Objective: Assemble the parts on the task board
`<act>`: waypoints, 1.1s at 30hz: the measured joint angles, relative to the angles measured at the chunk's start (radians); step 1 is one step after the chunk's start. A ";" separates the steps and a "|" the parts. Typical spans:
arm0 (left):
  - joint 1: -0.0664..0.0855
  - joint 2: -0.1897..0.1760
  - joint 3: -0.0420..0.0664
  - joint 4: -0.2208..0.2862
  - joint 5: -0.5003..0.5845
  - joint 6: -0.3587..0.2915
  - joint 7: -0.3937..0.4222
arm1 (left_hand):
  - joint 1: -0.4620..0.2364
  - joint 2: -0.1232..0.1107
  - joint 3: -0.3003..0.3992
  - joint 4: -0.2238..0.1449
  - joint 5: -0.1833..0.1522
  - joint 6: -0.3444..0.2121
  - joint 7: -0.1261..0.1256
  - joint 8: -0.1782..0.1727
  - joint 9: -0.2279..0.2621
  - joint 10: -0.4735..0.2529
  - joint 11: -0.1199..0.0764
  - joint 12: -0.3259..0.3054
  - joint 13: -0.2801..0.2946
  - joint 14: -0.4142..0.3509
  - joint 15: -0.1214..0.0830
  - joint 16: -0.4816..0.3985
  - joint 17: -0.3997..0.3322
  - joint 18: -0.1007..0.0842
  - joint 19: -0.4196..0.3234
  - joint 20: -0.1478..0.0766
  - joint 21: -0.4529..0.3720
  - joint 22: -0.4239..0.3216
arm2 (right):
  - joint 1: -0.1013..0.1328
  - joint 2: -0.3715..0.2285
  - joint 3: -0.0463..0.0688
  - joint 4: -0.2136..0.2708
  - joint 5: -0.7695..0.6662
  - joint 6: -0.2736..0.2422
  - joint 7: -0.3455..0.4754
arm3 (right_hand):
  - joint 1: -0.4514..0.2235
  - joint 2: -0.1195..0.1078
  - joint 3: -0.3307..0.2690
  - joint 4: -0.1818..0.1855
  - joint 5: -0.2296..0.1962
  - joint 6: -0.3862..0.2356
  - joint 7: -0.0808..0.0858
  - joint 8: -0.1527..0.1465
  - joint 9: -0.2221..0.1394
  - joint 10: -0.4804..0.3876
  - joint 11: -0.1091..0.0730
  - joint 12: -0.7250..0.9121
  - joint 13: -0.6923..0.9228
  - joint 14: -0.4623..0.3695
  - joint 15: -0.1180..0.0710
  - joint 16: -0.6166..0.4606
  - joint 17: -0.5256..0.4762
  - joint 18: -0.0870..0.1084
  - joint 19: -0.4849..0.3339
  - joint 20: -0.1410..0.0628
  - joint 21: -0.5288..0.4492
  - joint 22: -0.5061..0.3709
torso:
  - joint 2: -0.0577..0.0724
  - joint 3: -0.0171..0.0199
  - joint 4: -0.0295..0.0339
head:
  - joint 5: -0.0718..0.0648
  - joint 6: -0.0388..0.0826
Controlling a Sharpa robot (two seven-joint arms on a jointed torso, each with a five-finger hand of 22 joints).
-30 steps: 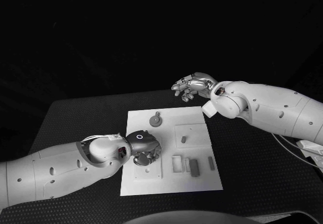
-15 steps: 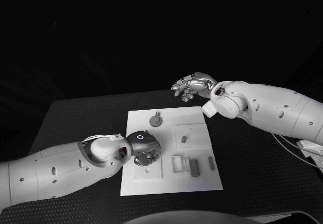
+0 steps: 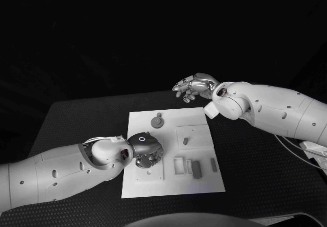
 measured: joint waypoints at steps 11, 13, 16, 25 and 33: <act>0.000 0.005 0.000 -0.001 -0.003 0.008 -0.005 | -0.001 -0.001 0.000 0.000 -0.001 0.000 0.000 -0.002 -0.001 0.000 0.000 0.000 0.000 0.000 0.000 0.000 0.000 0.000 0.000 0.000 0.000 0.001 | 0.000 -0.001 0.000 0.004 0.000 0.001 0.000 | 0.004 0.004 0.000 0.000 0.000 0.000 -0.001 0.000 0.000 0.000 0.000 0.000 0.000 0.000 0.000 0.000 0.000 0.000 0.000 0.000 0.000 0.000 | 0.000 0.0002 0.0000 | -0.001 -0.001; 0.000 0.006 0.000 -0.002 -0.005 0.013 -0.007 | -0.001 -0.001 0.000 0.000 -0.001 0.000 0.000 -0.002 -0.001 0.000 0.000 0.000 0.000 0.000 0.000 0.000 0.001 0.000 0.000 0.000 0.000 0.001 | 0.000 -0.001 0.000 0.006 0.000 0.002 0.000 | 0.004 0.004 0.000 0.000 0.000 -0.001 -0.001 0.000 0.000 0.000 0.000 0.000 0.000 0.000 0.000 0.000 0.000 0.000 0.000 0.000 0.000 0.000 | 0.000 0.0002 0.0000 | -0.001 -0.001; 0.000 0.010 0.000 -0.003 -0.009 0.020 -0.011 | 0.000 0.000 0.000 0.000 -0.001 0.000 0.000 -0.002 -0.001 0.000 0.000 0.000 -0.001 0.000 0.000 0.000 0.001 0.000 0.000 0.000 0.000 0.001 | 0.000 -0.002 0.000 0.008 0.000 0.002 0.000 | 0.004 0.004 0.000 0.000 0.000 -0.001 -0.001 0.000 0.000 0.000 0.000 0.000 0.000 0.000 0.000 0.000 0.000 0.000 -0.001 0.001 0.000 0.000 | 0.000 0.0001 0.0000 | -0.001 -0.002; -0.001 0.023 0.001 -0.013 -0.020 0.039 -0.019 | 0.002 0.002 -0.001 0.000 -0.003 0.000 0.000 -0.002 -0.001 0.000 0.000 0.004 0.003 0.000 0.000 0.000 0.001 0.000 0.000 0.000 0.000 0.001 | 0.000 -0.003 0.000 0.011 0.000 0.005 0.000 | 0.004 0.004 0.000 0.000 0.000 -0.001 -0.001 0.000 0.000 0.000 0.000 0.000 0.000 0.000 0.000 0.000 0.000 0.000 -0.002 0.002 0.000 0.000 | 0.000 0.0001 0.0000 | -0.002 -0.003; -0.004 0.031 0.001 -0.023 -0.020 0.037 -0.019 | 0.003 0.003 -0.001 0.000 0.000 -0.003 0.000 -0.002 -0.001 0.000 0.000 0.005 0.000 0.000 0.000 -0.008 0.002 0.000 0.000 0.000 0.000 0.003 | 0.000 -0.004 0.000 0.012 0.000 0.008 0.000 | 0.004 0.004 0.000 0.000 0.000 -0.001 -0.001 0.000 0.000 0.000 0.000 0.000 0.000 0.000 0.000 0.000 0.000 0.000 -0.002 0.002 0.000 0.000 | 0.000 0.0001 0.0000 | -0.003 -0.005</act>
